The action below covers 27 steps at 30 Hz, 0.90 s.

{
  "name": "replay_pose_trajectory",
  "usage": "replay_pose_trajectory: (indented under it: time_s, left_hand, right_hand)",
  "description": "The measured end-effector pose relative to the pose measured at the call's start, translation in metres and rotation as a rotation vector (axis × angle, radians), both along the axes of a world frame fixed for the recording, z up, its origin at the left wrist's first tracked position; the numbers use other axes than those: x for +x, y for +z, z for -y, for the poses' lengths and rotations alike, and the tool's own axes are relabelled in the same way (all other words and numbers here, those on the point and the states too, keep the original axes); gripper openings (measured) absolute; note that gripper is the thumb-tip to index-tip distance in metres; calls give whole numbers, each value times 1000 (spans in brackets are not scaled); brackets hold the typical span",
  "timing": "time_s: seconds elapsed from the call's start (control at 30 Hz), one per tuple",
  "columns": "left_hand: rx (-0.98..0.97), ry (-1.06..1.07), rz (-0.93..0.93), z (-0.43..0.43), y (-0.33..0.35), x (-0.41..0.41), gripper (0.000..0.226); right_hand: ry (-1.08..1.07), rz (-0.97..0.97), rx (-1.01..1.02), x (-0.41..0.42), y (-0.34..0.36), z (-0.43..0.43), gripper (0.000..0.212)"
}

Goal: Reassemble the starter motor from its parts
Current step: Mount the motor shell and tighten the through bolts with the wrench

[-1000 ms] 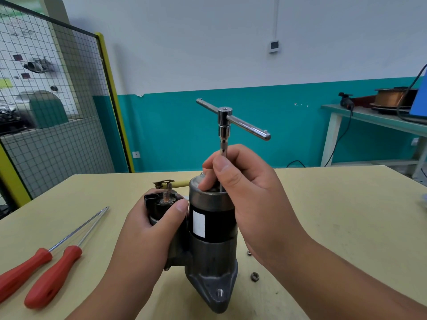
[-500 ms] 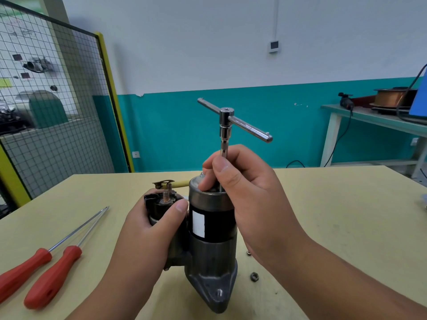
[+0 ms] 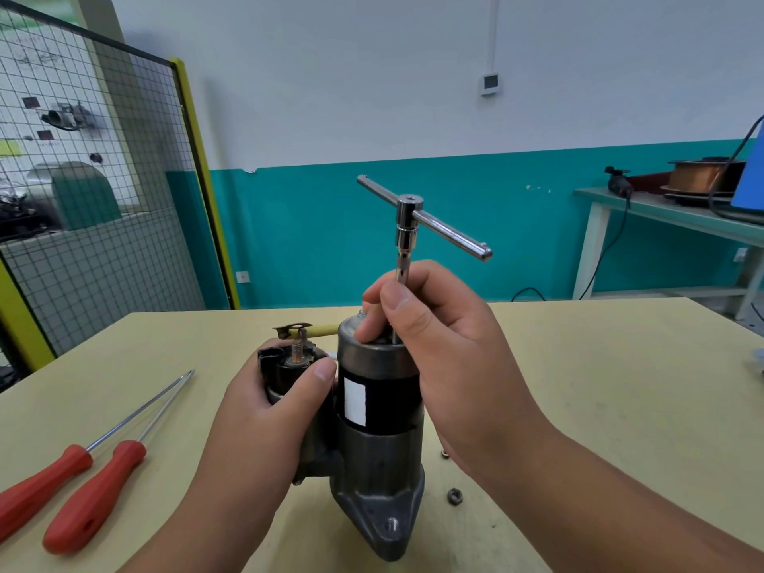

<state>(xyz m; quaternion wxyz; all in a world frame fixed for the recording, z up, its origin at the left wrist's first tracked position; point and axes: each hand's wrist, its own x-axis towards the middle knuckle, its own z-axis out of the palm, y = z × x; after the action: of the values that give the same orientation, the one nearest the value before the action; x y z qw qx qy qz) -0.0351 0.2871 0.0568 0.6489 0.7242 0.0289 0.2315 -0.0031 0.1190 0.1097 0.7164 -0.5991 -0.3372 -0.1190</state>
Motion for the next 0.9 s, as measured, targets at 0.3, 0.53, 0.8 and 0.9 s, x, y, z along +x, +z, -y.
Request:
replay_pose_trajectory:
  time_s: [0.3, 0.53, 0.8, 0.9]
  left_hand:
    - [-22, 1, -11, -1, -2, 2, 46]
    - [-14, 13, -19, -1, -1, 2, 45]
    - [-17, -3, 3, -2, -2, 3, 44]
    - [-24, -7, 15, -1, -2, 1, 44]
  right_hand:
    - [35, -31, 6, -1, 1, 0, 17]
    - [24, -17, -37, -2, 1, 1, 19]
    - [-4, -15, -31, -2, 1, 0, 24]
    - [-2, -32, -35, -3, 2, 0, 25]
